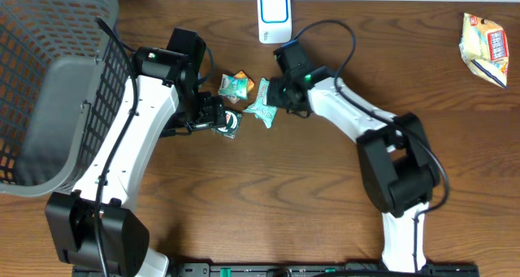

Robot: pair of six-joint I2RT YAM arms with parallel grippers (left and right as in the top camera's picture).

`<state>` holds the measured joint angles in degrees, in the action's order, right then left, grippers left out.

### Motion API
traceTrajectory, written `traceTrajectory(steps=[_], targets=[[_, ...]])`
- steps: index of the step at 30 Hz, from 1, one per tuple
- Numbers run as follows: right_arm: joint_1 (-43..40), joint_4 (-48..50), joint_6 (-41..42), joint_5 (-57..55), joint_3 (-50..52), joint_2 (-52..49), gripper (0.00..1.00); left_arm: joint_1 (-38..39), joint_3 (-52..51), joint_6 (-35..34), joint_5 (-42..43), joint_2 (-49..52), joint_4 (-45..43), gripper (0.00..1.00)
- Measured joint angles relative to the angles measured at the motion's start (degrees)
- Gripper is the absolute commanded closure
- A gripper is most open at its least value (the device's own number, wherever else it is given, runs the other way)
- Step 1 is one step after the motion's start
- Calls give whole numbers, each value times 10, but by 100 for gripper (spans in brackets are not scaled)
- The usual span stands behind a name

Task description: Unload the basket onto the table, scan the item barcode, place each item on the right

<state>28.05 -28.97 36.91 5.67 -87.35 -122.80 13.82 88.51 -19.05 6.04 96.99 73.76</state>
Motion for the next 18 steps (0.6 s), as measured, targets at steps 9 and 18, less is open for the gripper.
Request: traceTrajectory(steps=[9,18], targets=[[-1,-47,11,-11,-7,-8,56,0,0,0,0,0,0,2],[-86,-196,-23,-99,-9,40,45,0,0,0,0,0,0,2]])
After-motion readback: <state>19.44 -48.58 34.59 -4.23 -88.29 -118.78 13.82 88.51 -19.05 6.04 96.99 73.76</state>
